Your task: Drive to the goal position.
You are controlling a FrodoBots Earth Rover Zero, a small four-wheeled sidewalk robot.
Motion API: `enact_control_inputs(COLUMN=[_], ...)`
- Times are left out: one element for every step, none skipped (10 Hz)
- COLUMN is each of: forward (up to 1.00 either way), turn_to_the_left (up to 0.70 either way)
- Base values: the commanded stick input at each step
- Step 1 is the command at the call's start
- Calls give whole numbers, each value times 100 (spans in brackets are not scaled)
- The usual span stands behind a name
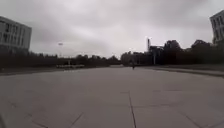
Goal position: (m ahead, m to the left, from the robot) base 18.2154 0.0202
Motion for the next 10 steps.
enact_control_inputs(forward=[70, 70, 70, 70, 70, 70, 70, 70, 70, 70], turn_to_the_left=[0, 0, 0, 0, 0, 0, 0, 0, 0, 0])
